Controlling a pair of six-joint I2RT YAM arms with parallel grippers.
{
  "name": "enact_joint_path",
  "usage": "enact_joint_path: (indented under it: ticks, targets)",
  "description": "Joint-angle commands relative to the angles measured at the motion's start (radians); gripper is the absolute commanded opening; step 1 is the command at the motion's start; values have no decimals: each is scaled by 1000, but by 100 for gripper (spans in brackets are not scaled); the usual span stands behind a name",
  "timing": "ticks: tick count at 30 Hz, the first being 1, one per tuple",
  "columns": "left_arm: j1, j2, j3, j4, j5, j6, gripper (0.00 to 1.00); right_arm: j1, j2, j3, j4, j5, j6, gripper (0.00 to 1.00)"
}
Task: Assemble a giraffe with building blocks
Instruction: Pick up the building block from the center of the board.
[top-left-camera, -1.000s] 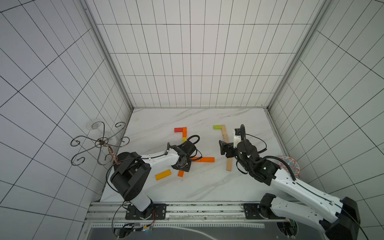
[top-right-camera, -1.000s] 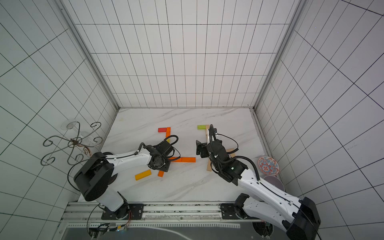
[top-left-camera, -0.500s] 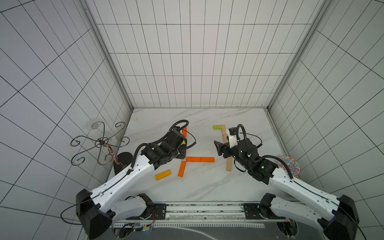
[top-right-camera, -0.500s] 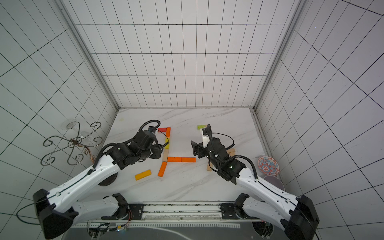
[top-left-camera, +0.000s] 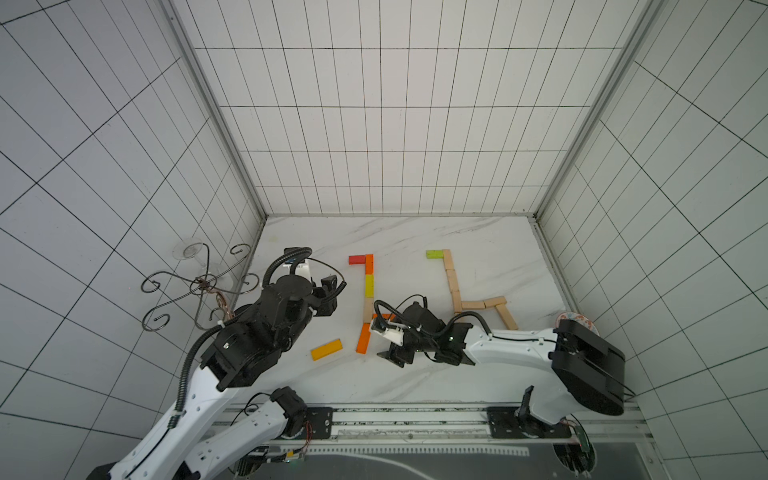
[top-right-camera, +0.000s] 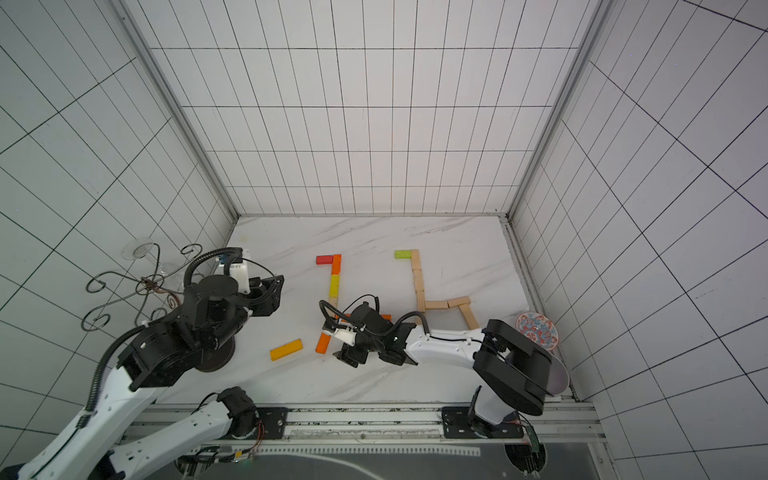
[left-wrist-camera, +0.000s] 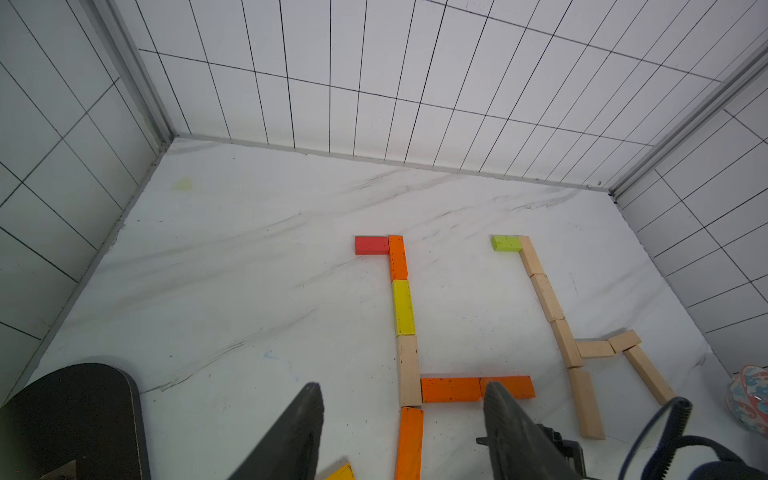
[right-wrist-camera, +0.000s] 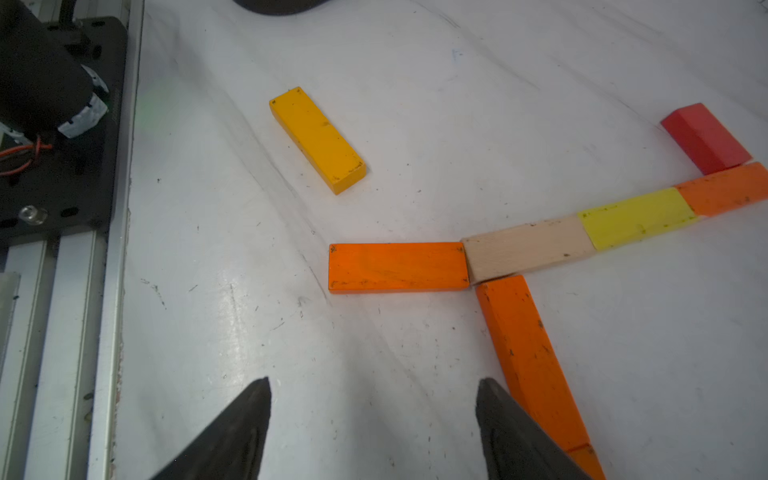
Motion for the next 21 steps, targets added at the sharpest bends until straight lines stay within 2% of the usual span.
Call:
enact_joint_path:
  ticks: [1, 10, 21]
  targets:
    - [6, -44, 11, -6, -40, -19, 62, 16, 62, 201, -14, -99, -169, 78]
    - [6, -115, 5, -20, -41, -21, 63, 44, 320, 498, -185, -146, -332, 78]
    - [6, -155, -5, -41, -47, -25, 64, 67, 556, 782, -304, -150, -326, 78]
